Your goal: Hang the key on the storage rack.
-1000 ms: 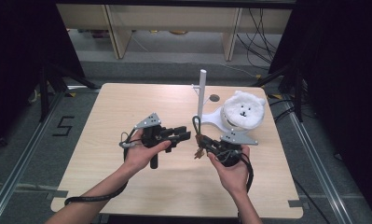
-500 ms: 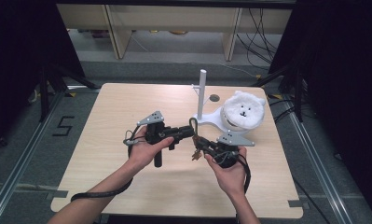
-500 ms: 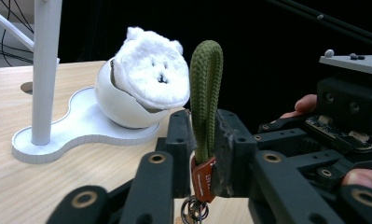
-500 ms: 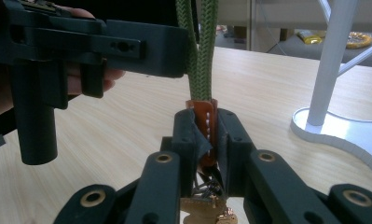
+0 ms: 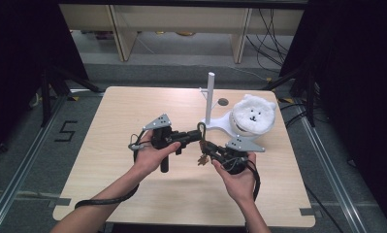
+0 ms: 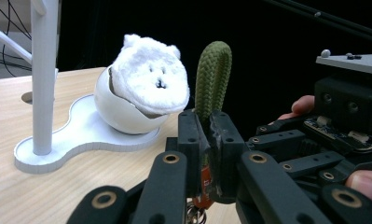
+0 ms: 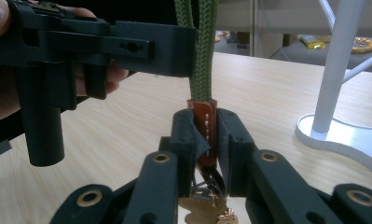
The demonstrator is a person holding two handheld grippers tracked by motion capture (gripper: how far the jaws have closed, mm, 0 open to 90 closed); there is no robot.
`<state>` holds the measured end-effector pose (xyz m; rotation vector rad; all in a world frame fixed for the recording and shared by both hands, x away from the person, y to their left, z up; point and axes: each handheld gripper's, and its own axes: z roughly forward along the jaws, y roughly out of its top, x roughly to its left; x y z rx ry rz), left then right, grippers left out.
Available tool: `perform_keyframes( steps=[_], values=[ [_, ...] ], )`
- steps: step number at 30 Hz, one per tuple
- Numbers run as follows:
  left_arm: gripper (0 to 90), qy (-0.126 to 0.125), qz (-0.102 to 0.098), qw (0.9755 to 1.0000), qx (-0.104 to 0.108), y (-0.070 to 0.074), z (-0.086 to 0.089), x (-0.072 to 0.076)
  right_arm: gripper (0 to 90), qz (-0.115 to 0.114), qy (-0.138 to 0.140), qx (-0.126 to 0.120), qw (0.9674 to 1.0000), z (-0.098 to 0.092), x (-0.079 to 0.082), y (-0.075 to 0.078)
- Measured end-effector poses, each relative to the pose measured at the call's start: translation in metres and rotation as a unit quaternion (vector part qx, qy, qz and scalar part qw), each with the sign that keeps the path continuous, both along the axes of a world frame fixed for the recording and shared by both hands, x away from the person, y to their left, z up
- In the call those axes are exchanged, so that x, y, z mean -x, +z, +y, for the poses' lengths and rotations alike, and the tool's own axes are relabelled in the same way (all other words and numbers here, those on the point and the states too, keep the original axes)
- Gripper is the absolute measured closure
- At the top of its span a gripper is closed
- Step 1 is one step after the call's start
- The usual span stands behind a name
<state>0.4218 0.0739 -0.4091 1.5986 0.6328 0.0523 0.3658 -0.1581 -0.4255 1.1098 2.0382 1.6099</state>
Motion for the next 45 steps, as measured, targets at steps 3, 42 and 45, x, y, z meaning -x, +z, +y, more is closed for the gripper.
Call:
perform_keyframes(
  steps=[3,42,45],
  values=[
    [83.9,0.009,-0.015,0.9998,-0.009,0.003,0.001,-0.002,69.2,-0.011,-0.005,0.008,0.9999,-0.002,-0.001,0.001],
    [83.9,0.091,-0.045,0.9933,-0.054,0.016,0.004,-0.079,62.1,0.013,-0.070,0.039,0.9967,-0.052,0.018,-0.038],
    [83.8,0.092,-0.041,0.9934,-0.054,0.017,0.002,-0.088,62.1,0.027,-0.079,0.037,0.9958,-0.051,0.021,-0.041]
  ],
)
